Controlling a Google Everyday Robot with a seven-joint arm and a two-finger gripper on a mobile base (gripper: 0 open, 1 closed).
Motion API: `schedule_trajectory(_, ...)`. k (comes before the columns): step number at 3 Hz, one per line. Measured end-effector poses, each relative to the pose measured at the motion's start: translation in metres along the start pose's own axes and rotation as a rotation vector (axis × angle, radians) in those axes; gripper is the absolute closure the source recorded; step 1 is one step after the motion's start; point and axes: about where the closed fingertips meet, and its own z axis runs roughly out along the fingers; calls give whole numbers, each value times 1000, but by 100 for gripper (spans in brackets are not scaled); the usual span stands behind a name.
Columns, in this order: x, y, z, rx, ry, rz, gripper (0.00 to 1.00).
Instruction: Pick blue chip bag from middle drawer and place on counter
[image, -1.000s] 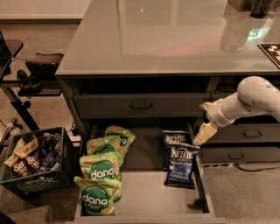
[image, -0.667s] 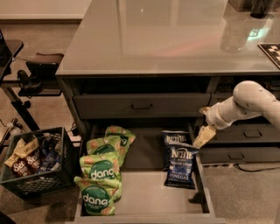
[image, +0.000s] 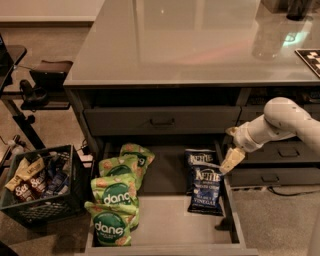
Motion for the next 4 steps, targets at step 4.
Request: schedule_trajectory(4, 19, 25, 84, -234, -14, -9, 0)
